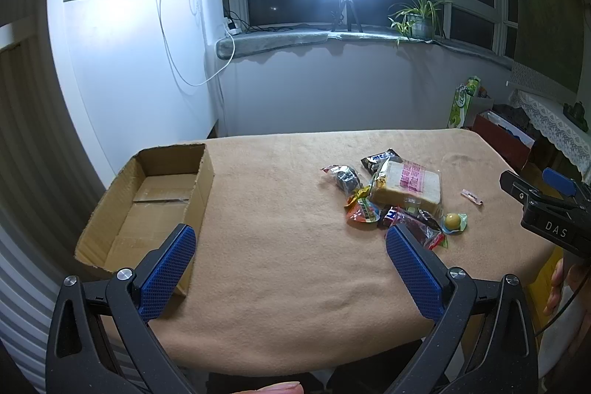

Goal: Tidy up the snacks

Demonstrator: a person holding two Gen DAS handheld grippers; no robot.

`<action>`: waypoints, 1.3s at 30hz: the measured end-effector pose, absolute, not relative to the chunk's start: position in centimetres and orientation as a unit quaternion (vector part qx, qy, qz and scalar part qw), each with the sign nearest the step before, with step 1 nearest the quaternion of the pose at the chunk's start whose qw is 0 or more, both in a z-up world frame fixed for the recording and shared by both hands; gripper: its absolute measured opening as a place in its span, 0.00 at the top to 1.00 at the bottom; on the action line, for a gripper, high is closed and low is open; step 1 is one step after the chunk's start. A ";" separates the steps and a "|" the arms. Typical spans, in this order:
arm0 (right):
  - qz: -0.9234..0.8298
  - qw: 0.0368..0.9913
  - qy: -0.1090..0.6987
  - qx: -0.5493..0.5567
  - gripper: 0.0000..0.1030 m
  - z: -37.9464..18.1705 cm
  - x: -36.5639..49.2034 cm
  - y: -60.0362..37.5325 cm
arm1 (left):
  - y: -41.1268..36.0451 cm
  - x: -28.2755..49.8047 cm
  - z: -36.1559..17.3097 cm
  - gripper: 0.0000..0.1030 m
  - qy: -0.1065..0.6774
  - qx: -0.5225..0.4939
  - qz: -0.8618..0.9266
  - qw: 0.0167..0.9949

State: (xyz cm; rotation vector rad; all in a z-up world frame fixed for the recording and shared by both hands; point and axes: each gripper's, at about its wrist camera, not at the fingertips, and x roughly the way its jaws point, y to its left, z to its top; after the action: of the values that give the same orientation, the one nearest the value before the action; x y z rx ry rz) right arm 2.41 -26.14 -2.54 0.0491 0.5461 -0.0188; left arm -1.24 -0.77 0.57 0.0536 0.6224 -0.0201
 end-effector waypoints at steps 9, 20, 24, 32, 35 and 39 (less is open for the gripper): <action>-0.009 0.963 0.270 0.024 0.00 -2.6 2.4 -26.0 | -0.8 -1.2 0.6 0.00 0.306 0.026 -0.010 0.952; -0.009 0.962 0.270 0.024 0.00 -2.6 2.4 -26.0 | -0.8 -1.2 0.6 0.00 0.306 0.026 -0.010 0.952; -0.009 0.962 0.271 0.024 0.00 -2.6 2.4 -26.0 | -0.8 -1.2 0.6 0.00 0.306 0.027 -0.010 0.951; -0.009 0.962 0.271 0.025 0.00 -2.7 2.4 -26.0 | -0.8 -1.2 0.6 0.01 0.307 0.027 -0.010 0.951; -0.009 0.962 0.272 0.025 0.00 -2.8 2.3 -26.0 | -0.8 -1.2 0.5 0.00 0.308 0.028 -0.011 0.951; -0.007 0.960 0.277 0.027 0.00 -3.8 2.3 -26.2 | -1.2 -1.1 0.2 0.00 0.311 0.031 -0.012 0.950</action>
State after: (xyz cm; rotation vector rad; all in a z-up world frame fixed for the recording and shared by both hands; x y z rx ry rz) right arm 2.30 -26.19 -3.78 0.0555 0.5614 -0.0148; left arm -1.06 -1.15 0.16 0.0634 0.6330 -0.0246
